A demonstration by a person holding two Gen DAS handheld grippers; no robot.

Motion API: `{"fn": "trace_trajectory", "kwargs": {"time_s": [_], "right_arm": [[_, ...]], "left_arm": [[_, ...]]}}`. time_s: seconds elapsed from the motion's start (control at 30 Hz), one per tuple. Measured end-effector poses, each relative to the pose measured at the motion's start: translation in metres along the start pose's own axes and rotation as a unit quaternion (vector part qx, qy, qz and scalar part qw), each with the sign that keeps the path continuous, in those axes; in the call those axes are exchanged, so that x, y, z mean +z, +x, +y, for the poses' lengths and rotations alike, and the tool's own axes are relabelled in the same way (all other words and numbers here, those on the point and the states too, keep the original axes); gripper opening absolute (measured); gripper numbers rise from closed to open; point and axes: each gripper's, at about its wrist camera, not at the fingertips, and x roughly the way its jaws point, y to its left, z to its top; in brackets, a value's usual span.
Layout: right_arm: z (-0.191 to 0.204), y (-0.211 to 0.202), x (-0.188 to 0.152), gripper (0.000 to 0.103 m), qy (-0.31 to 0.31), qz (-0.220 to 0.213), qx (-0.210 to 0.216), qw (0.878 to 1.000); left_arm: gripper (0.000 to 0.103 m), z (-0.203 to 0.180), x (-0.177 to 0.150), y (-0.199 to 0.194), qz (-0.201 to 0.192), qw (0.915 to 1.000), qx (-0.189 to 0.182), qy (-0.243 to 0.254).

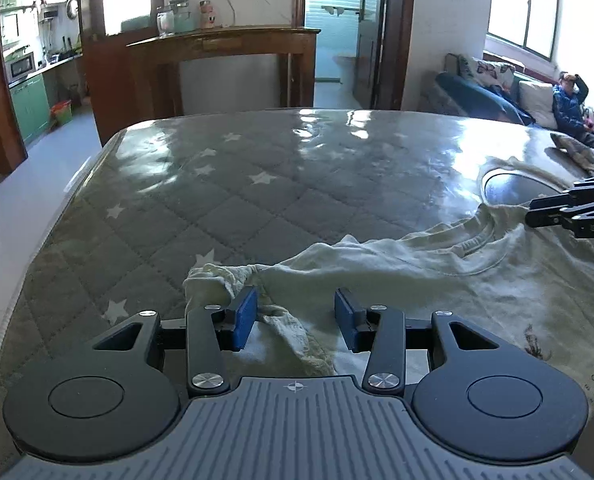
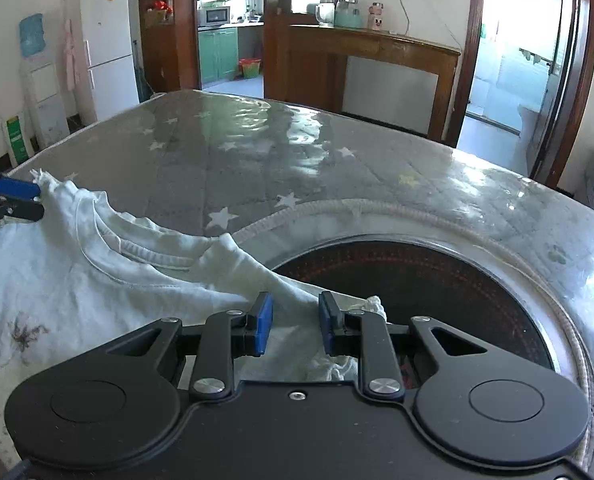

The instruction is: Fold clothes

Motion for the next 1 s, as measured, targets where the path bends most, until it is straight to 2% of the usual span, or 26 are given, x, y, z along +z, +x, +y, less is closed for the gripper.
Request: {"fn": "trace_trajectory", "kwargs": {"time_s": [0.17,0.27,0.4,0.53,0.6,0.87,1.0], "right_arm": [[0.012,-0.031,-0.006,0.027,-0.009,-0.009,0.019,1.0],[0.016,-0.042,-0.013,0.03,-0.004,-0.003,0.027,1.0],[0.017,-0.055,-0.027,0.042,0.004,0.0,0.012,1.0],[0.008,-0.059,-0.035,0.051,0.05,-0.001,-0.001,0.999],[0.005,-0.059,-0.038,0.054,0.062,-0.002,-0.008,0.998],[-0.011,-0.046,-0.048,0.054,0.142,0.002,0.007,0.99],[-0.006,-0.043,-0.049,0.058,0.144,-0.002,0.007,0.99]], "left_arm": [[0.044,0.004,-0.005,-0.014,-0.004,0.9998,-0.002,-0.019],[0.045,0.006,-0.012,-0.026,-0.001,0.9996,0.013,-0.025],[0.057,0.006,-0.024,-0.044,-0.011,0.9985,0.044,-0.032],[0.061,0.01,-0.034,-0.055,-0.013,0.9969,0.06,-0.05],[0.065,0.013,-0.036,-0.055,-0.007,0.9962,0.062,-0.061],[0.066,0.018,-0.04,-0.049,0.015,0.9942,0.052,-0.093],[0.066,0.019,-0.041,-0.046,0.024,0.9934,0.046,-0.102]]}}
